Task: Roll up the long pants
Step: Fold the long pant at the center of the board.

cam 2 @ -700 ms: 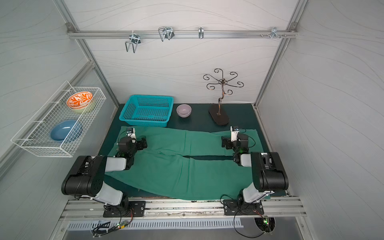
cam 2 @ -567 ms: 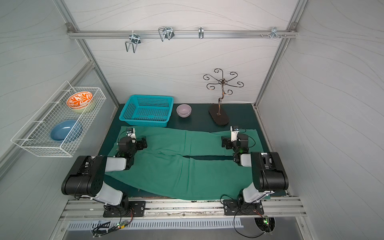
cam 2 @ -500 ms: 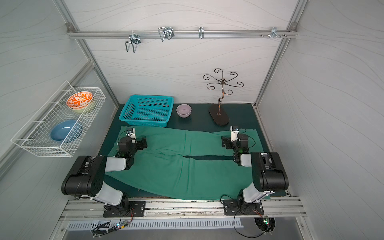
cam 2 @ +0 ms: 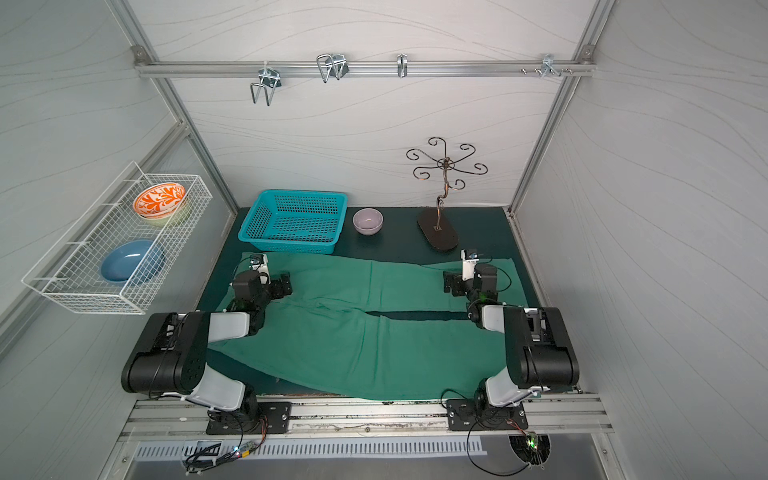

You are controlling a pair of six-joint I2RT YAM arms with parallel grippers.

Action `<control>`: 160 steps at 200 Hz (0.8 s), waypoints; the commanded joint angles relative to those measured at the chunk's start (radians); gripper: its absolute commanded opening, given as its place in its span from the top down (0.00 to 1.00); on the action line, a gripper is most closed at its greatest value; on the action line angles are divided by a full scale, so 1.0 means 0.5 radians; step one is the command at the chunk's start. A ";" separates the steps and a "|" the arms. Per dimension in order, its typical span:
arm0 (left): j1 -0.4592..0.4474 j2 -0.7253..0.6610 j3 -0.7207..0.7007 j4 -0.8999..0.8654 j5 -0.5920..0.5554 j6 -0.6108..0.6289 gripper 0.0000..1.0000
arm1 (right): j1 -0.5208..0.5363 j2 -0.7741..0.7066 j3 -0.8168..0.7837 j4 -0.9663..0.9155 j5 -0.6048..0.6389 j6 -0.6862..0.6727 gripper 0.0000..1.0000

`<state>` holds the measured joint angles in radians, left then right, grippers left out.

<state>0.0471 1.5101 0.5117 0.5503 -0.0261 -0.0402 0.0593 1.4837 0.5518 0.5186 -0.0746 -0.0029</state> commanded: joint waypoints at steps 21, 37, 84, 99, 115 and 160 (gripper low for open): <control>0.007 -0.222 0.512 -0.807 -0.057 -0.180 0.00 | -0.080 -0.275 0.614 -1.063 0.067 0.377 0.01; 0.007 -0.296 0.537 -0.881 -0.074 -0.268 0.00 | -0.188 -0.411 0.529 -0.938 -0.262 0.566 0.01; 0.007 -0.457 0.646 -1.305 -0.141 -0.699 0.00 | -0.344 -0.867 0.454 -1.394 0.035 1.235 0.01; 0.007 -0.501 0.653 -1.399 -0.012 -0.833 0.00 | -0.386 -0.932 0.434 -1.477 -0.155 1.217 0.01; -0.001 -0.548 0.655 -1.564 0.072 -1.008 0.00 | -0.373 -0.968 0.441 -1.657 -0.274 1.268 0.02; -0.275 -0.731 0.591 -2.000 0.154 -1.223 0.03 | -0.029 -0.873 0.528 -2.262 -0.196 1.203 0.19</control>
<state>-0.0231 1.1946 0.7925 -0.3115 -0.0063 -0.5476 -0.0422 1.0126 0.7849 -0.3840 -0.1776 0.5957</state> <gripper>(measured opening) 0.972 0.853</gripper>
